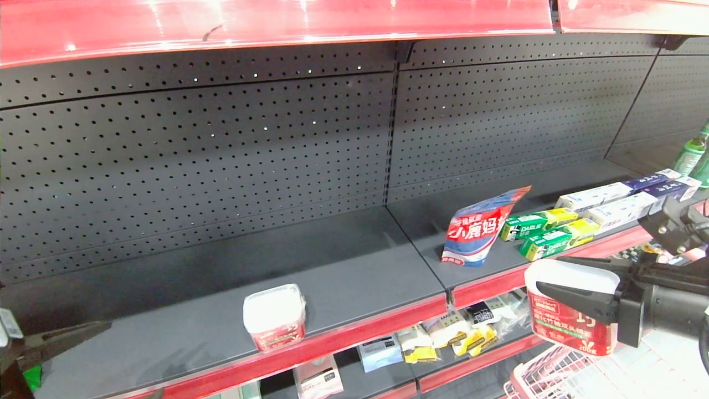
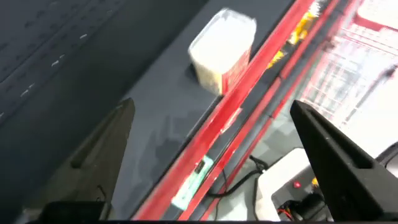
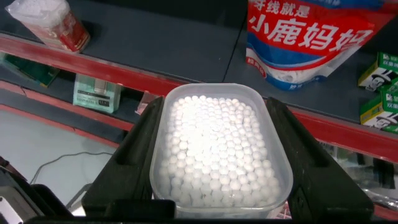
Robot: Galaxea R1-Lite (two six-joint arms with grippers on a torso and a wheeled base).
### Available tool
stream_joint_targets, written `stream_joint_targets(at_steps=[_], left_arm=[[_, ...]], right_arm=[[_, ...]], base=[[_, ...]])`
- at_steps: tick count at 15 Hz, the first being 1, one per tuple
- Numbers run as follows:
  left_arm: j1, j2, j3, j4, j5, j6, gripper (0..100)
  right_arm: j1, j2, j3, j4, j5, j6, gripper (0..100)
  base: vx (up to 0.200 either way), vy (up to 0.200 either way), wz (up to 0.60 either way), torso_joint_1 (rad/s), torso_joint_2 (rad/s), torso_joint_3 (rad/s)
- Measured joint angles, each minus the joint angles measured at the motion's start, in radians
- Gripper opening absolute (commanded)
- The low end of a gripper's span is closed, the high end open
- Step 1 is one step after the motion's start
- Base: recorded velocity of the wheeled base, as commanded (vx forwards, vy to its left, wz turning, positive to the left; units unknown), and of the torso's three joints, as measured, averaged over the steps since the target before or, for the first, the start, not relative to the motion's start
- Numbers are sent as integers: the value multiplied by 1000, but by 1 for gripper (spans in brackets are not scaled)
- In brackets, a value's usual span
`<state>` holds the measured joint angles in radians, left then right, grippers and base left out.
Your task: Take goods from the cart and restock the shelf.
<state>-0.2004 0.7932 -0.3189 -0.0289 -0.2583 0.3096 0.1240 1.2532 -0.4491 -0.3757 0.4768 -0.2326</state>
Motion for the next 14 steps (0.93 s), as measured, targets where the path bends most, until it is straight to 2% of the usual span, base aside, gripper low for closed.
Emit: stream_joint_targets(at_steps=[4, 14], left_arm=[[1, -145, 12, 103, 29, -10, 100], [1, -196, 36, 104, 31, -8, 100]], right_arm=[[22, 1, -29, 0, -1, -1, 0], [24, 5, -51, 0, -1, 0, 0]], base=[[0, 0, 0, 0, 0, 0], [0, 0, 600, 4, 1, 2]])
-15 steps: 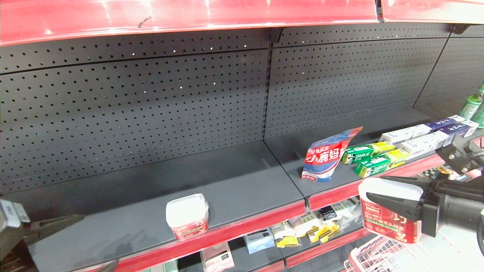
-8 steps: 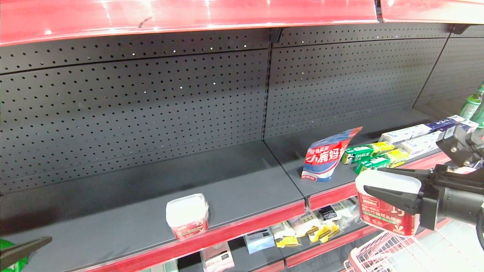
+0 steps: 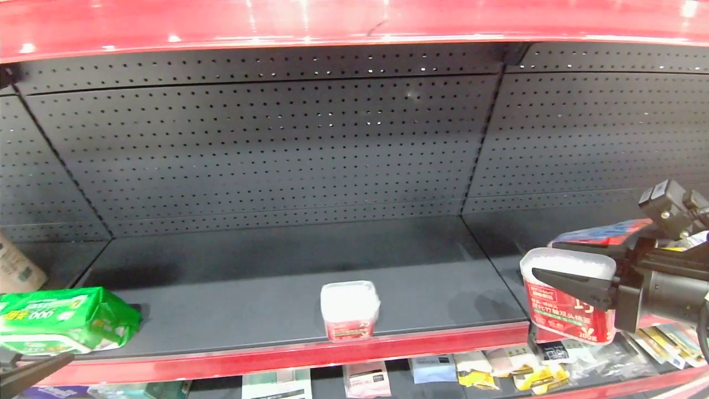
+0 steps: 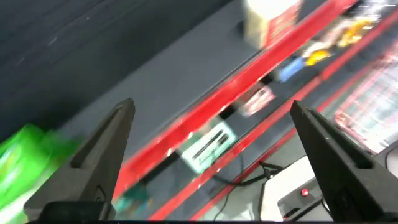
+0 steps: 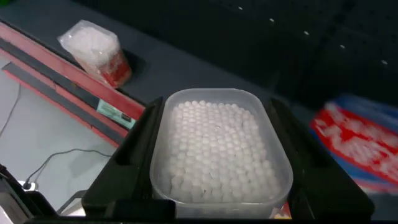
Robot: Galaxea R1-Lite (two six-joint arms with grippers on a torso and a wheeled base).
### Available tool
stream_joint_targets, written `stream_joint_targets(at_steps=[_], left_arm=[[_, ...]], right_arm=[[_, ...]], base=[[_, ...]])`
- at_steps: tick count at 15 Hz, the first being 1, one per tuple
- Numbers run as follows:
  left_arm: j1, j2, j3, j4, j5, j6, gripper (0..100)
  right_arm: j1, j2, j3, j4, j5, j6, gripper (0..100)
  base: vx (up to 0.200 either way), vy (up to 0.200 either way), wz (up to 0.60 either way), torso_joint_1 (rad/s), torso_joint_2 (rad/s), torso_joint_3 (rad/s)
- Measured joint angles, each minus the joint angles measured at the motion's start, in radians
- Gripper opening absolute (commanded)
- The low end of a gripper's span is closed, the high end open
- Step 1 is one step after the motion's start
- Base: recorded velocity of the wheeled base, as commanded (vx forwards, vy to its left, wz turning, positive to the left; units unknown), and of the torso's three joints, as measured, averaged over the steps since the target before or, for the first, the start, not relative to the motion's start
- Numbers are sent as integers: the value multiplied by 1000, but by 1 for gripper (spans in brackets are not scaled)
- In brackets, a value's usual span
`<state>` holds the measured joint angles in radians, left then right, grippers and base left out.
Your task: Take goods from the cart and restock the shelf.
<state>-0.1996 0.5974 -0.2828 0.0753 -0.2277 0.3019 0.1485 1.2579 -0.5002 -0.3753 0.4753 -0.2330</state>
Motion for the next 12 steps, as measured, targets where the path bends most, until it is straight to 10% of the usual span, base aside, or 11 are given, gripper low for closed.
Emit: stream_joint_targets(at_steps=[8, 12], left_arm=[[1, -52, 75, -27, 2, -60, 100], [4, -156, 134, -46, 105, -195, 100]], right_arm=[[64, 15, -28, 0, 1, -1, 0], [78, 64, -63, -10, 1, -1, 0]], base=[[0, 0, 150, 1, 0, 0], [0, 0, 0, 0, 0, 0]])
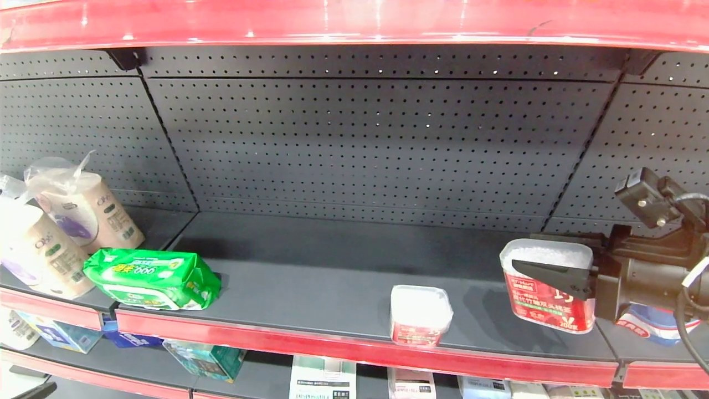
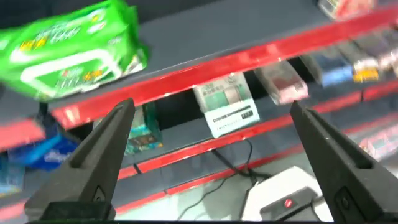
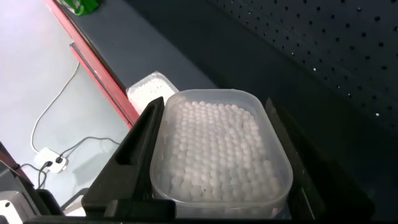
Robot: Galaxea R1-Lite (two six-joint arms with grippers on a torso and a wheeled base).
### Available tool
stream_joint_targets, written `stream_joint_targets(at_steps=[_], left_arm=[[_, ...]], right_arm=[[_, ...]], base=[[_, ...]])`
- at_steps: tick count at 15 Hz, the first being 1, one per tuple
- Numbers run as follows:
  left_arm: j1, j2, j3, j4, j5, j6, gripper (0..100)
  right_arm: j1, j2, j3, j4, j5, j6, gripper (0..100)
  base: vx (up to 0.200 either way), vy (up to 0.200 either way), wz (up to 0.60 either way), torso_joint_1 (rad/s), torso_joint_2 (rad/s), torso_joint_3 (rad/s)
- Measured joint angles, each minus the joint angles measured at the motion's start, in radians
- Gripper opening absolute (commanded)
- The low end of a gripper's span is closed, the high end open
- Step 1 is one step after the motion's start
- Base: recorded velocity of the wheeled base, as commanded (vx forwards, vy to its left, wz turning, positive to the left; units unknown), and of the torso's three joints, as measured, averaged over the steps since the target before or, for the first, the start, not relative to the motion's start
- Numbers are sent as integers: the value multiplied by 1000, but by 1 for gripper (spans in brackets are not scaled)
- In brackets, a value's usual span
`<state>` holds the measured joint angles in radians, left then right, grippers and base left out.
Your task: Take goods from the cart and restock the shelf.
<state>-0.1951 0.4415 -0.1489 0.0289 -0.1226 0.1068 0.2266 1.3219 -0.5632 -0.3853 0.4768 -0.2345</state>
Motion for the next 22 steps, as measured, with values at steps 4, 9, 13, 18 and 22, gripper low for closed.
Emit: stream_joint_targets(at_steps=[4, 9, 13, 18, 22], left_arm=[[4, -145, 113, -56, 161, -102, 100], [7, -259, 138, -62, 142, -127, 100], [2, -329, 141, -62, 82, -68, 100], [2, -345, 143, -66, 235, -79, 100], [2, -347, 147, -79, 239, -128, 100]], right_arm=[[1, 61, -6, -55, -1, 0, 0], [1, 131, -49, -62, 0, 0, 0], [2, 181, -81, -63, 1, -1, 0], [3, 227, -93, -63, 2, -11, 0], [4, 277, -117, -91, 5, -12, 0]], base=[[0, 0, 0, 0, 0, 0], [0, 0, 0, 0, 0, 0], [0, 0, 0, 0, 0, 0], [0, 0, 0, 0, 0, 0], [0, 0, 0, 0, 0, 0]])
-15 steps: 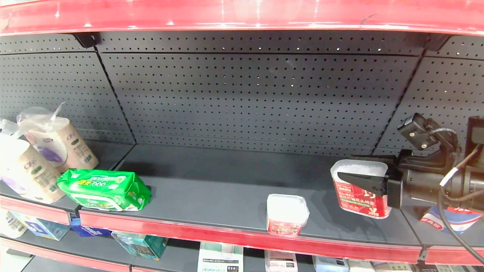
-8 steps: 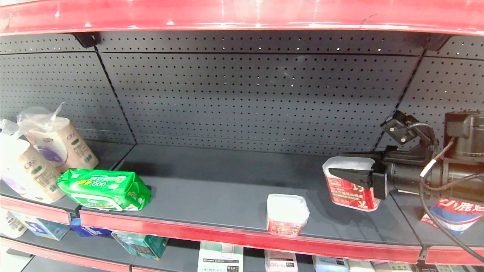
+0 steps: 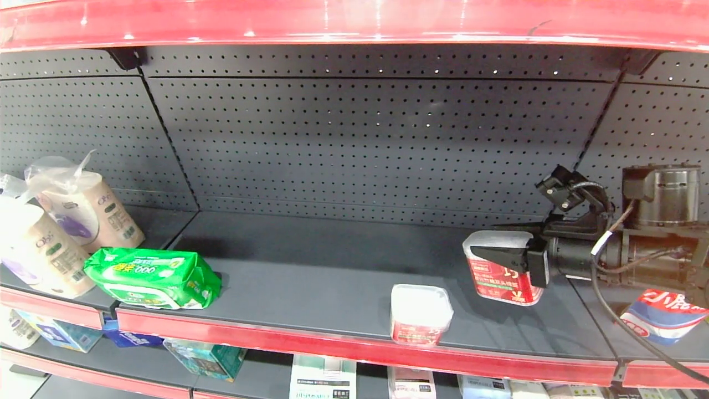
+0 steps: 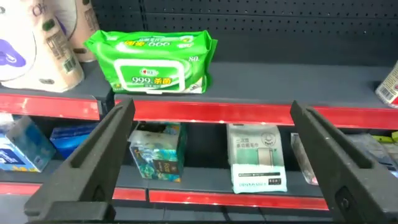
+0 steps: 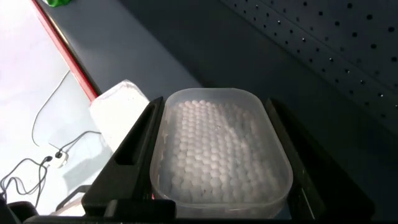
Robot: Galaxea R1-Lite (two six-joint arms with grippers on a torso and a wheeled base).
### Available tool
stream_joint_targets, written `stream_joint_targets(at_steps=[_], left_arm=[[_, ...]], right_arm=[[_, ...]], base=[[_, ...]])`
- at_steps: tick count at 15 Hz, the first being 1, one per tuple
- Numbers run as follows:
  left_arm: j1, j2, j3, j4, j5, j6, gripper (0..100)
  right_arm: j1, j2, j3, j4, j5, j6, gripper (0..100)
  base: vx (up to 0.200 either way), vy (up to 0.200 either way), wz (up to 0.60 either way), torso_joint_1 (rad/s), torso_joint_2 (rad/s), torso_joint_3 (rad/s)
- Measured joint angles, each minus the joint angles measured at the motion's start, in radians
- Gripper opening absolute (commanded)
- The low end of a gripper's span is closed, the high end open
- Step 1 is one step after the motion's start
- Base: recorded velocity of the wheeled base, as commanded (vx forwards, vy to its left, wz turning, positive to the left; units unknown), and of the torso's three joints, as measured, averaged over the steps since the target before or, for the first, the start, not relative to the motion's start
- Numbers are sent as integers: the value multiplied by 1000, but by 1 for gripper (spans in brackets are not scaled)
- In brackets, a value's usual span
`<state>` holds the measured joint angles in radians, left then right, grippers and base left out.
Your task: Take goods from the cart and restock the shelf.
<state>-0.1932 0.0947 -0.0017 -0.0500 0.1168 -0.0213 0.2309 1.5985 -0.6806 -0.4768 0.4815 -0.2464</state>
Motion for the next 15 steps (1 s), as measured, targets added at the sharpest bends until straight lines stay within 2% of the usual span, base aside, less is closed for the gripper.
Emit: stream_joint_targets(at_steps=[2, 3, 4, 5, 15], left_arm=[[0, 0, 0, 0, -5, 6, 100], [0, 0, 0, 0, -27, 4, 100], [0, 0, 0, 0, -88, 1, 100], [0, 0, 0, 0, -124, -1, 100], [0, 0, 0, -64, -112, 6, 100]], right_arm=[[4, 27, -16, -1, 1, -5, 0], [9, 40, -22, 0, 1, -6, 0], [13, 50, -26, 0, 1, -8, 0], [18, 58, -27, 0, 1, -9, 0], [18, 70, -16, -7, 1, -15, 0]], base=[[0, 0, 0, 0, 0, 0], [0, 0, 0, 0, 0, 0], [0, 0, 0, 0, 0, 0], [0, 0, 0, 0, 0, 0], [0, 0, 0, 0, 0, 0]])
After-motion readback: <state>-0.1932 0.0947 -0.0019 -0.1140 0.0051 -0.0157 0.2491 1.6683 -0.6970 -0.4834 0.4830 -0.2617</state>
